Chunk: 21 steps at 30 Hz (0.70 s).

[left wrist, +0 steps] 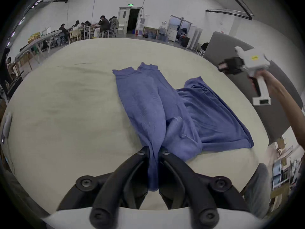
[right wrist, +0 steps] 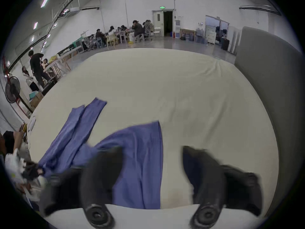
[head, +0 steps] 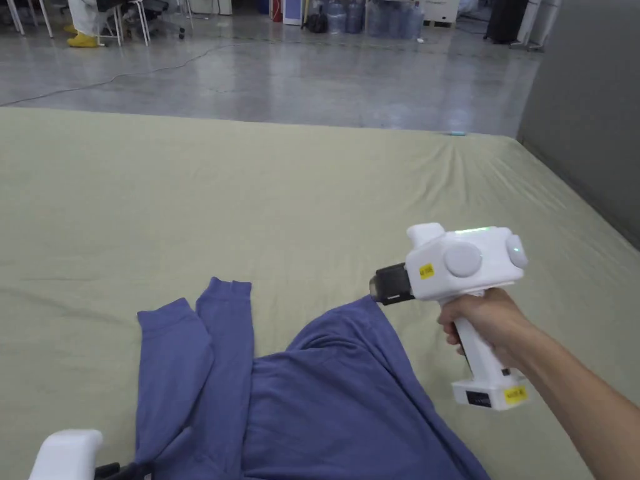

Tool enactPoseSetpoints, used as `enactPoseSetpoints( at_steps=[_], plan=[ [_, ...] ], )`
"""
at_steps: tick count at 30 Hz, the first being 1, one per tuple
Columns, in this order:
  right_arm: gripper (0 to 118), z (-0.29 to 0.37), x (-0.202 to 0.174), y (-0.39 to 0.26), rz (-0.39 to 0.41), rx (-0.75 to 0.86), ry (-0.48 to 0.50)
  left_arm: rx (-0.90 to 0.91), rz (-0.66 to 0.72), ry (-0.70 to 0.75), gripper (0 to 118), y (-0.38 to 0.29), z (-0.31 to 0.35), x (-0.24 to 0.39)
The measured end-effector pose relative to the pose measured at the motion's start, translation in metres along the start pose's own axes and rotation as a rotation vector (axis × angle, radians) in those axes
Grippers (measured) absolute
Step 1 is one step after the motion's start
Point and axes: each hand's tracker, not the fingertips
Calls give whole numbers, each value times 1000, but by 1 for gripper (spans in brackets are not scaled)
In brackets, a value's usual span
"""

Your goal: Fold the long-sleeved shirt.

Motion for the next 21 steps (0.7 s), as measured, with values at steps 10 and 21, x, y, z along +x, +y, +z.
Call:
enactPoseSetpoints(
  at_steps=[10,21],
  plan=[
    [60,-121,-34,-4,43,-331,-28,2,36,5,2,-1,-11,-2],
    [0,16,-31,19,47,-34,-84,165,-52,37,2,38,19,6]
  ],
)
